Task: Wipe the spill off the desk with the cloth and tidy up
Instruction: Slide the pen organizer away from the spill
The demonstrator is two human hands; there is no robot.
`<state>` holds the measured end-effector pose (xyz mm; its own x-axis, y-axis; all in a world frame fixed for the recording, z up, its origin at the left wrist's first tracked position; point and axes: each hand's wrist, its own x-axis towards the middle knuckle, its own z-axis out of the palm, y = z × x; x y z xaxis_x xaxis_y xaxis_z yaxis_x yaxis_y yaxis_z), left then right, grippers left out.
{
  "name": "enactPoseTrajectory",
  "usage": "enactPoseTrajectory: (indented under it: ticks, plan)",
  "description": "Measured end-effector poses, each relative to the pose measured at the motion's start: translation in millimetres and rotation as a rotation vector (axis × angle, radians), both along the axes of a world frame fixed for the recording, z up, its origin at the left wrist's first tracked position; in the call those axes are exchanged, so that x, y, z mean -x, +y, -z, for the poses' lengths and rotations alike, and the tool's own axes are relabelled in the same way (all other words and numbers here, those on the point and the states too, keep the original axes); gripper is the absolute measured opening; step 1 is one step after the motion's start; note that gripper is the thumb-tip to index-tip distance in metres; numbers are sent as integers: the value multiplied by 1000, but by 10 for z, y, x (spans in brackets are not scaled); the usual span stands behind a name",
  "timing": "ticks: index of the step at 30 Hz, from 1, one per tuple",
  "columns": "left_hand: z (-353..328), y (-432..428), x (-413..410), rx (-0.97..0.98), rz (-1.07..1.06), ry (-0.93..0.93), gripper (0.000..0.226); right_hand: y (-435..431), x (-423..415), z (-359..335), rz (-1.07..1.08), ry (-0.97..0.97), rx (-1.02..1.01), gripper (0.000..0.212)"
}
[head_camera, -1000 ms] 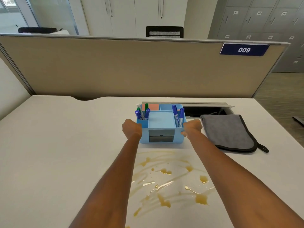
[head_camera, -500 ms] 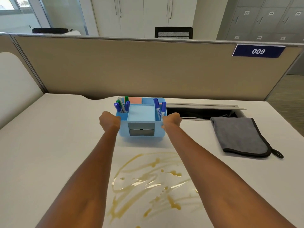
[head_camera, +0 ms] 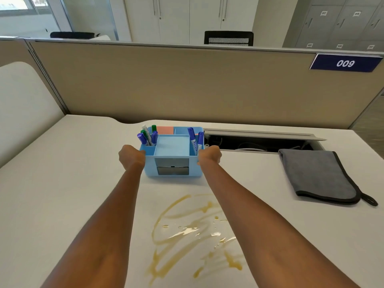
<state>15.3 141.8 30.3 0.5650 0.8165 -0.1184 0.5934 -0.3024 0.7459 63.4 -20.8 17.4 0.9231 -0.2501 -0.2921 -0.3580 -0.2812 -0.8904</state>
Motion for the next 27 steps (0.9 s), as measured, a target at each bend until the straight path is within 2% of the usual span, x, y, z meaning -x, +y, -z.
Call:
enactPoseTrajectory:
  ticks: [10, 12, 14, 18, 22, 25, 27]
  plan:
    - [139, 64, 0, 23, 8, 15, 28, -11, 35, 87, -24, -9, 24, 39]
    - [150, 95, 17, 26, 22, 12, 23, -50, 36, 97, -52, -16, 27, 34]
    - [172, 76, 79, -18, 55, -21, 18, -147, 70, 92, -102, -60, 80, 20]
    - [375, -193, 324, -142, 128, -76, 43, -602, 178, 178, -176, -172, 299, 31]
    - [772, -344, 615, -168, 321, -86, 55, -1383, 247, 448, -226, -171, 651, 39]
    - [1045, -292, 823, -222, 529, 45, 52, -2014, 290, 627, -218, -109, 930, 39]
    - [1151, -214, 915, -268, 618, 141, 50, -2364, 330, 731, -181, -97, 1023, 40]
